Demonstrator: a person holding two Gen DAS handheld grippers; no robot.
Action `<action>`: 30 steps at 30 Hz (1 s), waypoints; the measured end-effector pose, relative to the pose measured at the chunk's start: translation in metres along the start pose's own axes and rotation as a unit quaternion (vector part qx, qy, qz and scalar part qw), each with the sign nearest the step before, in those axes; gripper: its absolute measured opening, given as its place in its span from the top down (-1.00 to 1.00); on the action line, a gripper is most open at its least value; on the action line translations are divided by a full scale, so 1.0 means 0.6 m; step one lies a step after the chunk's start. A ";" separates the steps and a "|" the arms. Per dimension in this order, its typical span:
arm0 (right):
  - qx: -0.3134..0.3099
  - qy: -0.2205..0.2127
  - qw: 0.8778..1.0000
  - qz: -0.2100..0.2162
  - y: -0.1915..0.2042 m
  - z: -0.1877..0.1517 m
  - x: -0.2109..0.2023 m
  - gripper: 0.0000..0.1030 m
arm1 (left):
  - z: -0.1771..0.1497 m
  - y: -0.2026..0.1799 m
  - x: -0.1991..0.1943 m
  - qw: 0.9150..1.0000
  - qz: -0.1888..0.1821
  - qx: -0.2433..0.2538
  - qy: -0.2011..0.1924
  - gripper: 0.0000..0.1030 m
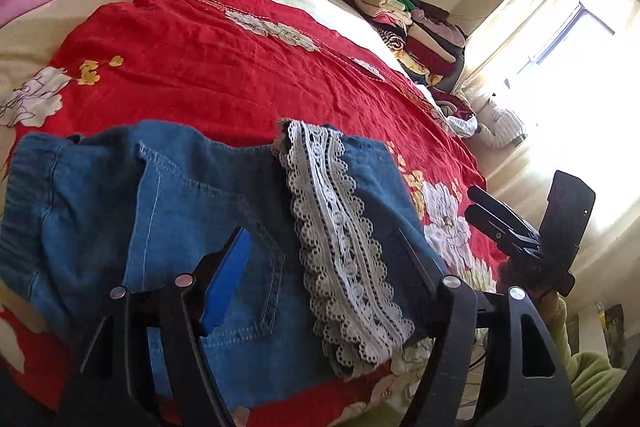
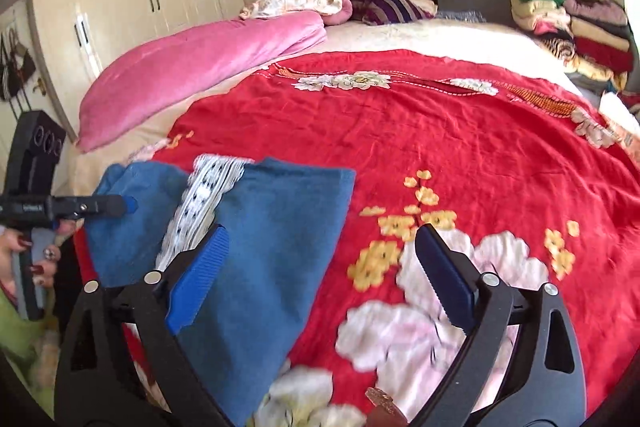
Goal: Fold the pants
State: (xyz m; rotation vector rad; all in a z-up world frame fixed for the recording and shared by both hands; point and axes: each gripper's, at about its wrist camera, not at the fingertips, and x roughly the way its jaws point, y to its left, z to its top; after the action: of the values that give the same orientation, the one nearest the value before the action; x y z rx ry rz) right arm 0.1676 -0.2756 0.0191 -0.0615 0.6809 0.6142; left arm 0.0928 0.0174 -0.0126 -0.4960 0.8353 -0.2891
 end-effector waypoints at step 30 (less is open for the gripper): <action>-0.099 0.040 0.994 0.006 0.108 -0.079 -0.019 -0.74 | -0.085 -0.048 0.008 0.999 0.020 0.025 0.040 0.74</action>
State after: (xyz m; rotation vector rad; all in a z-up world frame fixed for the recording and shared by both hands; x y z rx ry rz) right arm 0.0980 -0.2402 -0.0019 -0.2682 0.6968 0.6926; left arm 0.0554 -0.0245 -0.0292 -0.4223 0.9136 -0.2934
